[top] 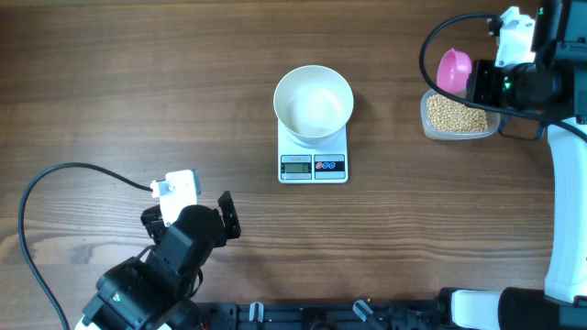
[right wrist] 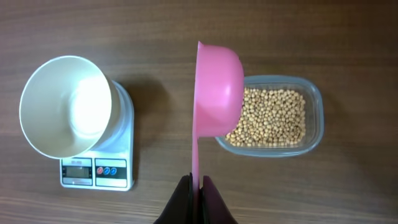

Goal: Scoop item into bowl and weigh 150g on scale

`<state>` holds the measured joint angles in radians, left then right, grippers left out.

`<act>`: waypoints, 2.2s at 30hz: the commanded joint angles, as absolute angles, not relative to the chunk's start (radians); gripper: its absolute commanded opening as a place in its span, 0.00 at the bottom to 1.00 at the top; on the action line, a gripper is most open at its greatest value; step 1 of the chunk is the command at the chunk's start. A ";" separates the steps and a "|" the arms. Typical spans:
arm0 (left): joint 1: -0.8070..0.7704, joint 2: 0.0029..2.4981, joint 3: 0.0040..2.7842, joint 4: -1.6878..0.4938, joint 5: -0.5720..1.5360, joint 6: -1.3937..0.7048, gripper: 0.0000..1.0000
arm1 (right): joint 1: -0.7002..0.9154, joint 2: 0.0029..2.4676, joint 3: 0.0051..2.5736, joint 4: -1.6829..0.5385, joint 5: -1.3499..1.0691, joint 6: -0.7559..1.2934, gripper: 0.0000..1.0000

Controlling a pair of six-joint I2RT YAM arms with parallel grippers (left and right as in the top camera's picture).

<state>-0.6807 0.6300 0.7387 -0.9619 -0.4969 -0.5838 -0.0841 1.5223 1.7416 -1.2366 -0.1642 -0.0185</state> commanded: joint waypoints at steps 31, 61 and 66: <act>-0.676 0.629 0.739 -0.962 -0.506 -0.580 1.00 | -0.084 1.534 1.752 -1.098 -0.124 0.030 0.04; -0.676 0.649 0.746 -0.456 0.161 -0.465 1.00 | -0.083 1.534 1.752 -1.228 -0.338 0.183 0.04; -0.648 0.867 0.975 -0.911 0.112 -0.368 1.00 | -0.083 1.534 1.752 -1.229 -0.339 0.184 0.04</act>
